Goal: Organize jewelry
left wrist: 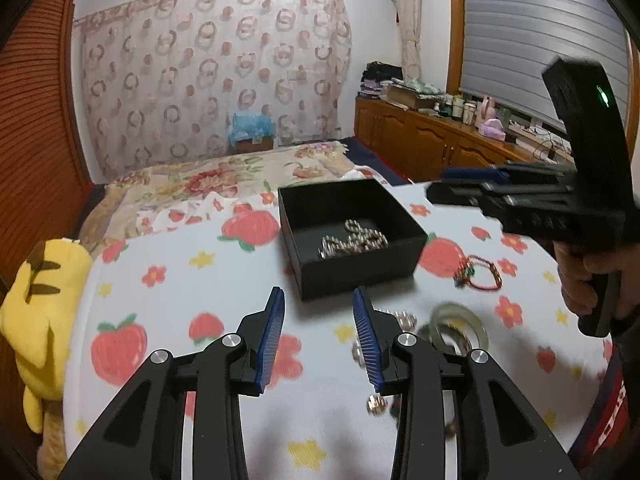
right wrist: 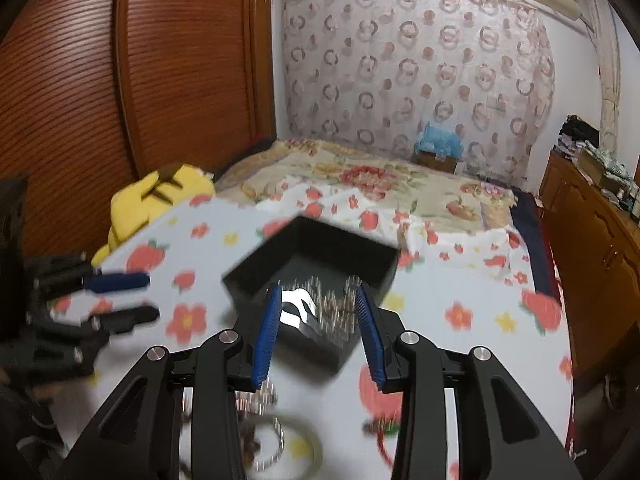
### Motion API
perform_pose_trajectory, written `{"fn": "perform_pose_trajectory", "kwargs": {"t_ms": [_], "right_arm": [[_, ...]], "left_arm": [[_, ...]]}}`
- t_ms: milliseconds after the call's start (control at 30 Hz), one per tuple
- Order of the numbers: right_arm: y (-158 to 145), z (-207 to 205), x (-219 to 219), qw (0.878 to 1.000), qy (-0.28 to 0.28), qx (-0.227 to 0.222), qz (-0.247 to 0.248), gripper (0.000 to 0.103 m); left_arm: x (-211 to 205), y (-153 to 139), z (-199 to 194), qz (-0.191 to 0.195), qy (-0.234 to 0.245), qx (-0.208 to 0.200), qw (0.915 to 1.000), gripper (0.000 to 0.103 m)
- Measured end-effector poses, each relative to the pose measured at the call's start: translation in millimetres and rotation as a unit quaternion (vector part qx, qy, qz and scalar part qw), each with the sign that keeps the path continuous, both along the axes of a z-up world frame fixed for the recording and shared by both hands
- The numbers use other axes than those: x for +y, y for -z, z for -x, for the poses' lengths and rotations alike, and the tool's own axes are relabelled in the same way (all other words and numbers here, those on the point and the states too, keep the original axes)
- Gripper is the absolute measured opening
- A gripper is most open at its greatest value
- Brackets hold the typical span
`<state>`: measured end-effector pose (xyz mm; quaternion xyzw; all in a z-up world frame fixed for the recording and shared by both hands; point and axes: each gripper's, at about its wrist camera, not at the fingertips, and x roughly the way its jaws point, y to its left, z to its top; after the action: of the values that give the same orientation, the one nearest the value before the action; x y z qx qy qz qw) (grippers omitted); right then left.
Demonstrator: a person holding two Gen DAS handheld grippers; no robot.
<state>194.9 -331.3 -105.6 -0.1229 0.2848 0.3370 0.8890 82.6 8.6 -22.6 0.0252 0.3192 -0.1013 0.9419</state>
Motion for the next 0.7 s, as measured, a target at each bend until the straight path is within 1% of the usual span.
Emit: {"fn": "perform_pose_trajectory", "kwargs": {"t_ms": [67,100,133,233,333,567,667,700], "right_arm": [[13.3,10.4,-8.1,1.0,-0.005,0.011,0.013,0.041],[20.0,14.5,-12.0,1.0,-0.007,0.017,0.018,0.038],[28.8,18.4,-15.8,0.999,-0.009,0.025,0.027,0.032],[47.8,23.0,-21.3,0.998,-0.007,0.042,0.046,0.026],[65.2,20.8,-26.1,0.996,-0.007,0.069,0.057,0.024],[86.2,17.4,-24.1,0.992,-0.009,0.099,0.077,0.022],[89.4,16.4,-23.7,0.991,-0.008,0.103,0.079,0.016],[89.2,16.4,-24.0,0.991,-0.01,0.105,0.077,0.013]], "left_arm": [[0.0,5.3,5.7,0.003,0.0,0.007,1.0,0.034],[-0.5,8.7,8.4,0.006,0.001,0.012,0.9999,0.034],[-1.1,11.3,10.4,0.007,0.003,0.015,0.9999,0.034],[-5.6,17.8,14.5,0.006,0.007,0.023,0.9997,0.034],[-11.7,20.9,16.2,0.004,0.013,0.027,0.9995,0.034],[-24.2,25.4,17.3,0.003,0.026,0.033,0.9991,0.034],[-28.0,28.1,16.9,0.001,0.029,0.037,0.9989,0.034],[-28.8,28.2,16.6,0.001,0.029,0.037,0.9989,0.034]]}}
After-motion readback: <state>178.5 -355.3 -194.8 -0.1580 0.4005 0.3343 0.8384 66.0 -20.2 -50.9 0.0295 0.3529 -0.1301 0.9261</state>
